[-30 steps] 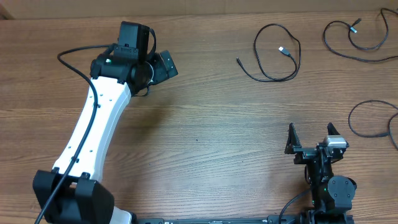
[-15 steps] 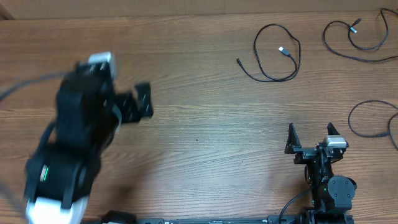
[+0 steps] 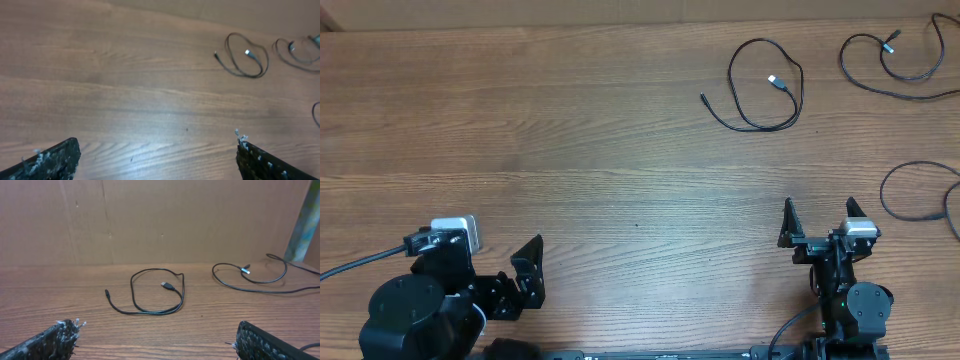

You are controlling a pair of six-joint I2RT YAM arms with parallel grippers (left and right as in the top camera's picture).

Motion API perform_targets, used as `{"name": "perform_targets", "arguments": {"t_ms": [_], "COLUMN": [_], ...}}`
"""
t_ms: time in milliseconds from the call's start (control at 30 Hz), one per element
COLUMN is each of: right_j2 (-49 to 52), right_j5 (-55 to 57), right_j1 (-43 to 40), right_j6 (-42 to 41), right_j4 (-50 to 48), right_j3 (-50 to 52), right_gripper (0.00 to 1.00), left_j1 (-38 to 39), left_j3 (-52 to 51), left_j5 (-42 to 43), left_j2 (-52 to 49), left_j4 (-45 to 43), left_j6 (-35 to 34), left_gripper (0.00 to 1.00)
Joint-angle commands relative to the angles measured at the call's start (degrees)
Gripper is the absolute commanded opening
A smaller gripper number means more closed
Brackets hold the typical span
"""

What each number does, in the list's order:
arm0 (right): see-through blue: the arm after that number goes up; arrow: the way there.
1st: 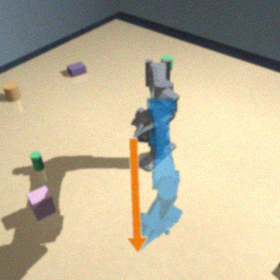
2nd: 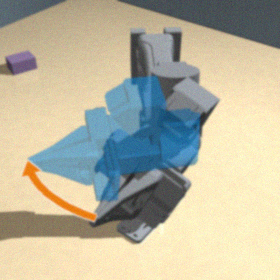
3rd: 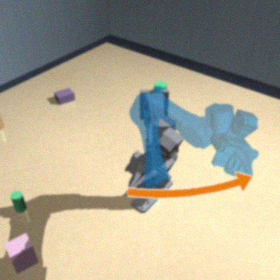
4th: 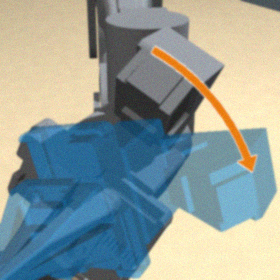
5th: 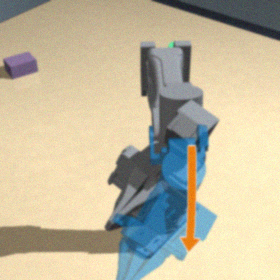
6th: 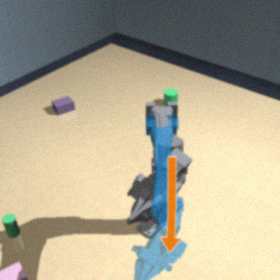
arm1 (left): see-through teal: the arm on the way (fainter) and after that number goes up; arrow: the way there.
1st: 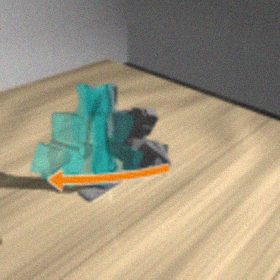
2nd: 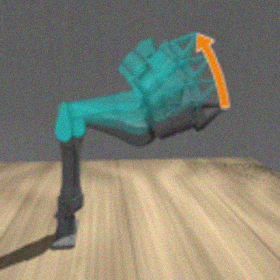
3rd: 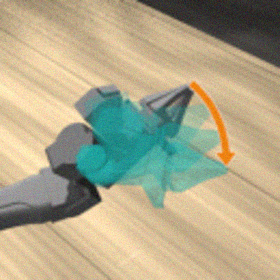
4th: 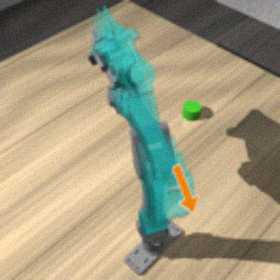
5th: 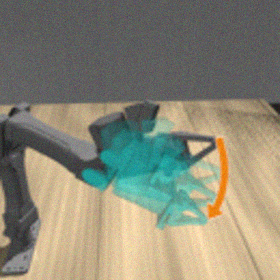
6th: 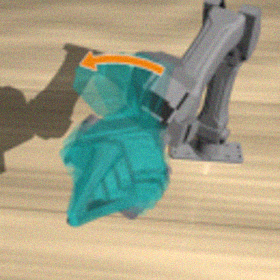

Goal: Untangle cables

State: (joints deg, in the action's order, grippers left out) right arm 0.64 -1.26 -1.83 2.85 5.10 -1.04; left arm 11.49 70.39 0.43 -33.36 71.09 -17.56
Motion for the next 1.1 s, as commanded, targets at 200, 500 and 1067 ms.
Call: {"name": "perform_targets", "arguments": {"t_ms": [200,500,1067], "right_j2": [-0.5,-0.5,-0.5], "right_j5": [0.2,0.2,0.2], "right_j1": [0.3,0.3,0.3], "right_j6": [0.2,0.2,0.2], "right_j4": [-0.4,-0.4,-0.4], "right_j3": [0.6,0.6,0.6], "right_gripper": [1.0,1.0,1.0], "left_j1": [0.7,-4.6,-9.6], "left_j3": [-2.0,-14.8,-42.2], "left_j5": [-0.3,2.6,7.1], "left_j2": [0.6,11.1,33.1], "left_j4": [-0.4,-7.0,-30.9], "left_j6": [0.9,0.9,8.9], "left_gripper": [1.0,1.0,0.99]}}
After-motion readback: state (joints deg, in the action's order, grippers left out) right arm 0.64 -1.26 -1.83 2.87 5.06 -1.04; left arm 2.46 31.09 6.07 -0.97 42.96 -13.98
